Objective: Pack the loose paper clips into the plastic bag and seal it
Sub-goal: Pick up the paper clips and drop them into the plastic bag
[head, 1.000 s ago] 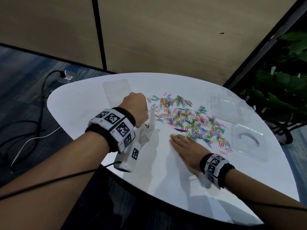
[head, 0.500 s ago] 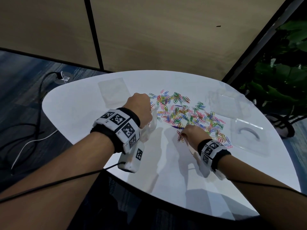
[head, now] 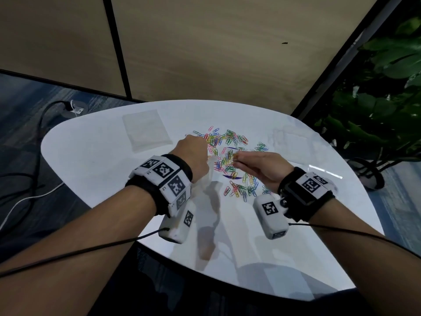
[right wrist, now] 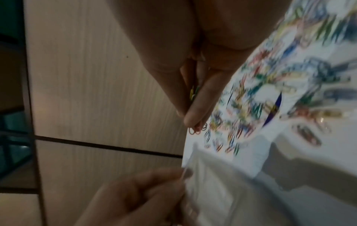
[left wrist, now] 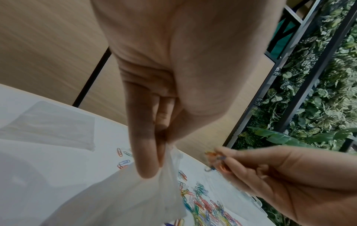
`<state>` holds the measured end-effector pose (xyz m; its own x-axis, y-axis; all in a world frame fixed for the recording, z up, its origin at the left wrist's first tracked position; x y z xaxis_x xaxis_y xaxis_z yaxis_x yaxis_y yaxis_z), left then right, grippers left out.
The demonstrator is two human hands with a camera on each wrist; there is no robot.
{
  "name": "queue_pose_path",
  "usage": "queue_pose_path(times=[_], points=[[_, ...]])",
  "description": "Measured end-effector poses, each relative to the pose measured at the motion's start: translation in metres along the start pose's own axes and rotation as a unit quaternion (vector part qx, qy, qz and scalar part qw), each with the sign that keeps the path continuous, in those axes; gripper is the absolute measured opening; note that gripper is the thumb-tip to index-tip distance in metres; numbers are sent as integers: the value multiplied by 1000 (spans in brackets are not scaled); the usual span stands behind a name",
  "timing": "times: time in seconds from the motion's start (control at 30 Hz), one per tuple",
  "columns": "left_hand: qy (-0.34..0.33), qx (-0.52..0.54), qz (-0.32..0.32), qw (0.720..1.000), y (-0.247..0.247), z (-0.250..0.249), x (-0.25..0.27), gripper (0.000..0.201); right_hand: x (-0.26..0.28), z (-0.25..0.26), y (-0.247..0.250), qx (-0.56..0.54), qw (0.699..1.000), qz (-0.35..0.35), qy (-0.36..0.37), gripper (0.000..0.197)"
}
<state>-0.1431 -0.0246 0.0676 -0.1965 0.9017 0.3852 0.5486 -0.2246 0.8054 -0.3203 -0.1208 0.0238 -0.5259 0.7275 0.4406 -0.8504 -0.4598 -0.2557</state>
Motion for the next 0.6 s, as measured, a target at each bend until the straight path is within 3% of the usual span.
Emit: queue_pose_path(times=[0.13,0.23,0.37,0.43,0.53,0.6], points=[[-4,16,-10,1000,-5,-10,-1,21,4,-16,-28,-43,997,42,-42,24],[-11,36,-8,999,-9,-17,-2,19,5,-27,-35,-19,997,31,-66,24],[-16,65,-3,998,-14,-26,-3,22,8,-30,-36,69,996,6,-64,32],[-19,70,0,997,-17,-29,-4,22,8,-31,-35,170,985,-3,-36,30],[-25,64,-2,998,-21,-29,-6,21,8,-28,-35,417,908,-14,24,24],[-23,66,-7,998,-22,-27,-8,20,10,-24,-38,515,856,14,52,29]])
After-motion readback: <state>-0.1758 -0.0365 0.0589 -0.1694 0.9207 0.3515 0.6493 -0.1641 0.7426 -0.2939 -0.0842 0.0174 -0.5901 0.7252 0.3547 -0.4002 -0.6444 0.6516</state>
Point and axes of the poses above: each hand's wrist, its own x-axis away from the middle knuckle, its own y-axis out of the back of the hand, z = x × y, the point moved 2 cm from there along -x, towards the middle knuckle, and after that the axes turned 6 degrees about z, right-handed, at the moved point
